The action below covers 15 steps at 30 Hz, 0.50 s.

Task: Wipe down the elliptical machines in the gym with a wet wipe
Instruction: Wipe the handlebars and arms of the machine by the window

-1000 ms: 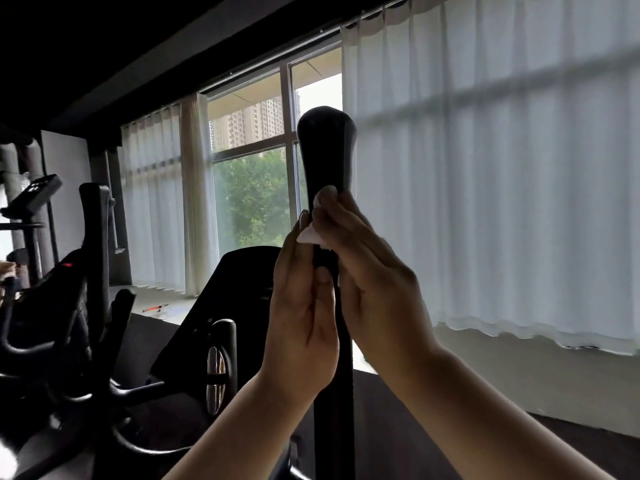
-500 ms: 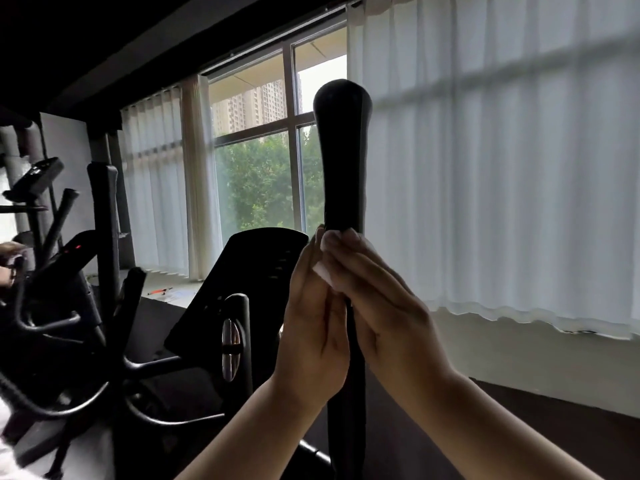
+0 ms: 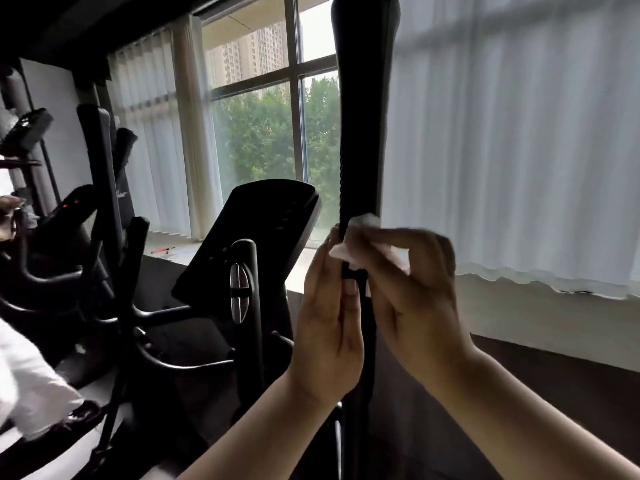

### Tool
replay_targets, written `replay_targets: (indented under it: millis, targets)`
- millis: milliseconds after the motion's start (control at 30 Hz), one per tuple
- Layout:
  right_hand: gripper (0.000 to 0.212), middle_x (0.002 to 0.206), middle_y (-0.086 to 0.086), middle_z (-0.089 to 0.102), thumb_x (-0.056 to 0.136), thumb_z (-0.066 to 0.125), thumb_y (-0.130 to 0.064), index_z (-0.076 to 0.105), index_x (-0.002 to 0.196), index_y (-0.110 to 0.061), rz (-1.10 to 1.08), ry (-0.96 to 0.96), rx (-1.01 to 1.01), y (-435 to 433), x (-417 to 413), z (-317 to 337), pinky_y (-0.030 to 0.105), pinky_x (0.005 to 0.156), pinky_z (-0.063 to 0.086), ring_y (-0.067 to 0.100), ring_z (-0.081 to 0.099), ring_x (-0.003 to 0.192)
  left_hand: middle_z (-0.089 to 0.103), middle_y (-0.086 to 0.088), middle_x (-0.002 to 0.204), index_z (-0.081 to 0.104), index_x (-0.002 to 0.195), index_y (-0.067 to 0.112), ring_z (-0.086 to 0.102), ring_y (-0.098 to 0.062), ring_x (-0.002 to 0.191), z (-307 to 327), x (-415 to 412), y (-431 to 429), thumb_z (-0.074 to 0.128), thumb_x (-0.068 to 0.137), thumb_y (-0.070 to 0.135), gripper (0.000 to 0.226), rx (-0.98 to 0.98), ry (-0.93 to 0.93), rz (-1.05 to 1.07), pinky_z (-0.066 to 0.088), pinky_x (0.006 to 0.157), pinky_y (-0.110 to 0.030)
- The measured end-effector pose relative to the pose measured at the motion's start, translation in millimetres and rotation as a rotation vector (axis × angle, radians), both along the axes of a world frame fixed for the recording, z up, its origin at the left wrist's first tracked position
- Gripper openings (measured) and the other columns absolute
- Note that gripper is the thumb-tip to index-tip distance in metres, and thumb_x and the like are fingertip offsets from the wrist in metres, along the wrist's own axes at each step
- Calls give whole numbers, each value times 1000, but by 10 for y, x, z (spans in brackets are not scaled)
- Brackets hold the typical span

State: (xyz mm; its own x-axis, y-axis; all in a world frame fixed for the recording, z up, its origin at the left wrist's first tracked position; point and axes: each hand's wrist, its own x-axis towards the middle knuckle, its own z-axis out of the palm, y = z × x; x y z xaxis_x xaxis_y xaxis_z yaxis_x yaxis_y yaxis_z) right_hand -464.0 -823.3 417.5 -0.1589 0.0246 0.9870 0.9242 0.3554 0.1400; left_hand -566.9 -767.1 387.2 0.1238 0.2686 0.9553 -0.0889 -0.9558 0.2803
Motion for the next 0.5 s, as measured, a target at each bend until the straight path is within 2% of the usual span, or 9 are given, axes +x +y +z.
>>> replay_targets:
  millis: [67, 100, 167, 267, 367, 433, 500]
  targets:
    - [33, 118, 14, 63, 94, 66, 4, 69, 126, -4, -2, 50, -35, -5, 9, 54, 15, 104, 32, 36, 62, 103, 48, -22, 148, 38, 147, -12, 44, -34, 142, -43, -6, -27, 34, 102, -2, 46, -20, 15, 2, 37, 116, -53]
    - [34, 119, 13, 60, 94, 65, 7, 69, 126, -3, 24, 62, -67, -7, -6, 32, 14, 104, 31, 34, 61, 102, 48, -22, 148, 37, 147, -12, 44, -34, 142, -66, -9, -38, 34, 101, -4, 47, -30, 14, -2, 37, 115, -53]
    - [29, 120, 8, 54, 99, 59, 0, 70, 126, -5, 69, 53, -123, -38, -40, -109, 15, 101, 35, 28, 58, 103, 49, -23, 147, 37, 146, -14, 46, -34, 141, -119, -11, -39, 36, 100, -7, 47, -53, 2, -34, 39, 115, -53]
    - [27, 119, 10, 59, 102, 56, -9, 70, 125, -7, 48, -17, -182, -101, -60, -344, 15, 101, 35, 25, 57, 103, 55, -27, 134, 43, 139, -19, 55, -40, 128, -268, -22, -18, 38, 100, -7, 41, -104, -8, -85, 46, 105, -57]
    - [30, 120, 10, 57, 104, 51, -9, 68, 128, -5, 17, -20, -163, -123, -7, -269, 12, 103, 33, 26, 58, 104, 53, -23, 140, 43, 142, -14, 51, -33, 135, -388, -26, -40, 35, 103, -1, 42, -131, 4, -1, 44, 110, -50]
    - [33, 124, 9, 50, 102, 51, -4, 64, 132, -4, 38, 10, -162, -113, 12, -200, 15, 105, 35, 28, 58, 108, 51, -21, 144, 42, 144, -12, 48, -30, 139, -426, -30, -78, 36, 103, 1, 43, -128, 4, 40, 41, 113, -46]
    - [33, 125, 9, 49, 103, 48, -6, 63, 133, -4, 94, 30, -207, -115, -25, -270, 24, 103, 44, 32, 61, 109, 50, -20, 145, 42, 145, -10, 47, -29, 140, -442, -38, -89, 38, 103, 0, 44, -133, 5, 51, 41, 114, -45]
